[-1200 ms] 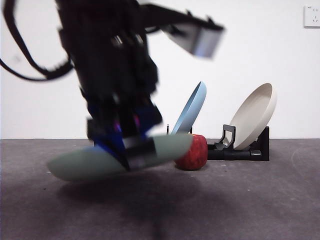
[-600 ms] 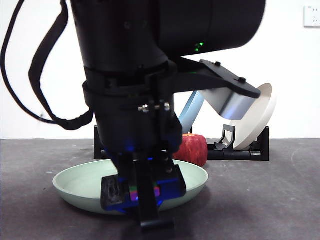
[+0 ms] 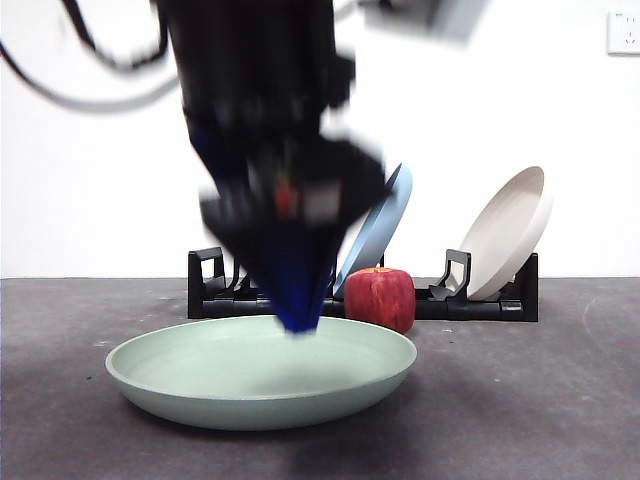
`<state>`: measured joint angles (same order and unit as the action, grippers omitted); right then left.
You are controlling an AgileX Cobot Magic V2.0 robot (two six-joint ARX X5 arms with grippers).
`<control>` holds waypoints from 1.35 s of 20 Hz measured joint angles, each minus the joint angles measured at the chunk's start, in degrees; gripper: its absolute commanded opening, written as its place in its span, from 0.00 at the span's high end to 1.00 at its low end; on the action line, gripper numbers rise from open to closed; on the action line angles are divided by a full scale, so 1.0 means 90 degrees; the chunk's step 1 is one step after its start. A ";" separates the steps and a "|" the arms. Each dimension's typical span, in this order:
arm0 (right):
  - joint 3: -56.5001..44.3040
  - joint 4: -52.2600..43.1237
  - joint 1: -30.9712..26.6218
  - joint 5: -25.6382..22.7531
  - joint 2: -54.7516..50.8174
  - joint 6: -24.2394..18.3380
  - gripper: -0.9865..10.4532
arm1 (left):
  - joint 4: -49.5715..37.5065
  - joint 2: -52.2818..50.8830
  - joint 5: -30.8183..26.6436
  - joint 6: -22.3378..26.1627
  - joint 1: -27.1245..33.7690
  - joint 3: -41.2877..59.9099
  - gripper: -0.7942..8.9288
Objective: Take the green plate from the plate rack,put the plate on the table,take the apple from the table,put the apple in the plate
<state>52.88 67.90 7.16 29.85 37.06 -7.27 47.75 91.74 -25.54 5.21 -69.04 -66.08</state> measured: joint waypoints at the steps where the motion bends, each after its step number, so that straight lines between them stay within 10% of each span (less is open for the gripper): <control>1: 0.0000 -0.0010 0.0000 0.0002 0.0041 0.0002 0.31 | 0.0342 -0.0163 0.0272 -0.0114 -0.0010 -0.0189 0.52; 11: 0.0005 -0.2618 0.0797 -0.0066 0.1756 0.0886 0.31 | 0.1253 -0.2703 0.1018 -0.0967 -0.0017 -0.1710 0.53; 19: 0.0109 -0.5484 0.2317 -0.2069 0.4602 0.1506 0.30 | 0.1778 -0.3956 0.0954 -0.1353 -0.0017 -0.1712 0.53; 27: 0.0648 -0.6603 0.2501 -0.2803 0.6494 0.1651 0.27 | 0.2205 -0.3997 0.0784 -0.1542 -0.0017 -0.1712 0.53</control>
<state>58.72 8.47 29.67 4.62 95.50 7.60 67.59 55.77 -18.48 -8.67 -69.19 -81.49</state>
